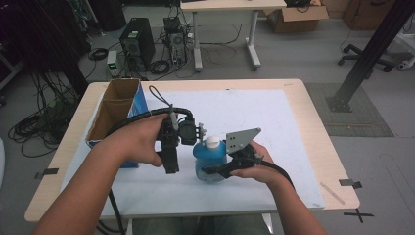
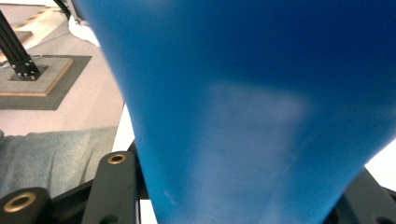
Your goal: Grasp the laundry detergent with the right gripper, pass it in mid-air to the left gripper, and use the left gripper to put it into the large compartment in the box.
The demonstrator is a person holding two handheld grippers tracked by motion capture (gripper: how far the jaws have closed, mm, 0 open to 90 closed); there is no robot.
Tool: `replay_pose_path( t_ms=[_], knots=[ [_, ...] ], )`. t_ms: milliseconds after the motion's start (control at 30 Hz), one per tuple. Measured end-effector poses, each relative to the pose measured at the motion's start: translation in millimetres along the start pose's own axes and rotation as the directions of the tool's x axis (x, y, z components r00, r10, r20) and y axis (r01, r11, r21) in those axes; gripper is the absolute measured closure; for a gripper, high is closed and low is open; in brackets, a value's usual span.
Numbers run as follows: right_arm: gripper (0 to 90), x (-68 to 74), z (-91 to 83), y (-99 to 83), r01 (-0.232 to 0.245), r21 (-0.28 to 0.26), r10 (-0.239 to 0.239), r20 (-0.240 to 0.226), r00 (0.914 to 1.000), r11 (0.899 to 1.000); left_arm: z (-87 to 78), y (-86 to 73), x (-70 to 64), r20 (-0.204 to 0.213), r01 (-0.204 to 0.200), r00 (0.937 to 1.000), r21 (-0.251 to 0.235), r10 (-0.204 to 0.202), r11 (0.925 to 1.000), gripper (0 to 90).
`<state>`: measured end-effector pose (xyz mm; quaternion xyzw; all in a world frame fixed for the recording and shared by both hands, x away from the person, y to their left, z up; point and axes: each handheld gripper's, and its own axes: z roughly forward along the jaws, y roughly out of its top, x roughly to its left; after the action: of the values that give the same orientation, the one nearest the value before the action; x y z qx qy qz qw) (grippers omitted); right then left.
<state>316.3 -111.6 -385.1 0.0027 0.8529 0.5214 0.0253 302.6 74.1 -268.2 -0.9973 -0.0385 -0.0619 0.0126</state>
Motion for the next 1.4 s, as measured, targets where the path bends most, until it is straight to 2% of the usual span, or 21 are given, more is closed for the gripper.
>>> replay_pose_path(
  t_ms=[133,400,667,967,1200,1233,1400],
  knots=[
    [46.0,0.0,9.8,3.5,0.005,-0.013,-0.005,-0.014,0.9999,1.0,-2.4,4.8,-2.8,0.005,-0.017,0.9998,-0.007,0.017,0.9998,0.4],
    [46.0,0.8,27.1,9.2,0.021,-0.03,-0.022,-0.029,0.9993,0.999,-4.6,7.9,-4.7,0.008,-0.023,0.9997,-0.012,0.024,0.9997,0.4],
    [46.0,1.5,39.3,11.9,0.014,-0.036,-0.015,-0.042,0.999,0.999,-3.4,10.4,-5.8,0.024,-0.032,0.9992,-0.021,0.033,0.9993,0.4],
    [46.0,1.6,44.5,18.0,0.025,-0.05,-0.027,-0.043,0.9987,0.998,-0.6,15.7,-6.5,0.028,-0.041,0.9987,-0.021,0.042,0.9989,0.4],
    [45.9,3.2,50.3,20.0,0.017,-0.043,-0.019,-0.043,0.9989,0.999,-1.4,19.4,-7.3,0.026,-0.048,0.9985,-0.019,0.048,0.9987,0.4],
    [45.9,2.2,51.0,19.8,0.034,-0.039,-0.036,-0.042,0.9985,0.999,-0.7,19.7,-7.4,0.026,-0.048,0.9985,-0.018,0.049,0.9987,0.4],
    [45.9,2.5,52.7,21.3,0.022,-0.049,-0.024,-0.041,0.9989,0.999,0.2,19.6,-8.1,0.022,-0.046,0.9987,-0.018,0.047,0.9988,0.4]
  ],
)
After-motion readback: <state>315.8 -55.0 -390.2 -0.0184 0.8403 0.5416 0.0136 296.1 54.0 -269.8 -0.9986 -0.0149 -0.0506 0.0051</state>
